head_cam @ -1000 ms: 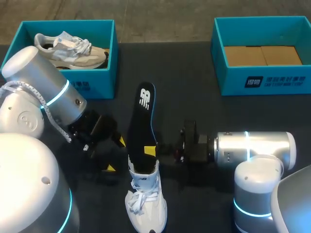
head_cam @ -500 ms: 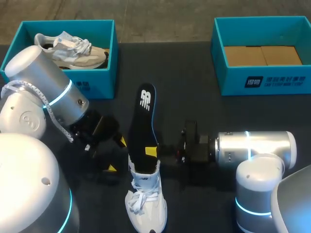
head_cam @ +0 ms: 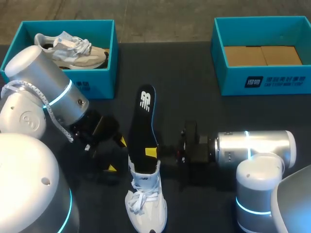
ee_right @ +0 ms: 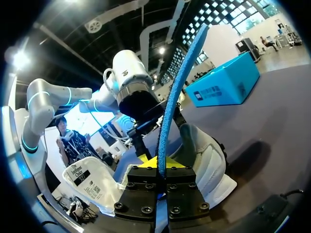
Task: Take the shoe out of the shoebox, open the shoe tongue, remove and reinsert the insole, then place the shoe into the shoebox
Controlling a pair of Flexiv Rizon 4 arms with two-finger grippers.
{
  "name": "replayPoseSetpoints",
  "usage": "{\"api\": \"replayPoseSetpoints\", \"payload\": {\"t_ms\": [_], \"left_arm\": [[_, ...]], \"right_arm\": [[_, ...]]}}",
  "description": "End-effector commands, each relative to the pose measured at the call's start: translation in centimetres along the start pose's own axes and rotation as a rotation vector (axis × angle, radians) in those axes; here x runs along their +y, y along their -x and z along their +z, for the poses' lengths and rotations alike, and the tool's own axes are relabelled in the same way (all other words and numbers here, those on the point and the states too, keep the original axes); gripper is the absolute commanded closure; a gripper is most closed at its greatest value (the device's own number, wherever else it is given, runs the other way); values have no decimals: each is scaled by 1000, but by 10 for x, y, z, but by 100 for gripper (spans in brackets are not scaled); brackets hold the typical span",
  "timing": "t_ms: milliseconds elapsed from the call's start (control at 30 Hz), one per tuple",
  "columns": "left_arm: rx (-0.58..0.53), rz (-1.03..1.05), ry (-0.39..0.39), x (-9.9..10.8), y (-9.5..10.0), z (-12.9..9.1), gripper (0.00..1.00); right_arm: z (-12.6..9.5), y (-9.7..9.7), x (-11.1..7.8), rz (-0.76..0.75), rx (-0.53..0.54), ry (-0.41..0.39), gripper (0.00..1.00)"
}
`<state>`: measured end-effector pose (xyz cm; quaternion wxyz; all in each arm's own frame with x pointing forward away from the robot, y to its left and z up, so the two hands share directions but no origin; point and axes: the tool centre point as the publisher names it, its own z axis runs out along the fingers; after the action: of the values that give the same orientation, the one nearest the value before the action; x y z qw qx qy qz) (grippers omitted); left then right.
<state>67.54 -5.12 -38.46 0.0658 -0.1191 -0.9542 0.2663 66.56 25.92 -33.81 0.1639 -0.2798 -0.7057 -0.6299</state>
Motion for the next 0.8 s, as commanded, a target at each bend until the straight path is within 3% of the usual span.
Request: {"api": "replayPoseSetpoints", "payload": {"t_ms": [33,800], "left_arm": [[-1,0,3,-1,-1,0,0],[-1,0,3,-1,-1,0,0]], "right_arm": [[0,-1,-3,2,4,-7,100],[4,-3,-21,21,43,-43,100]]}}
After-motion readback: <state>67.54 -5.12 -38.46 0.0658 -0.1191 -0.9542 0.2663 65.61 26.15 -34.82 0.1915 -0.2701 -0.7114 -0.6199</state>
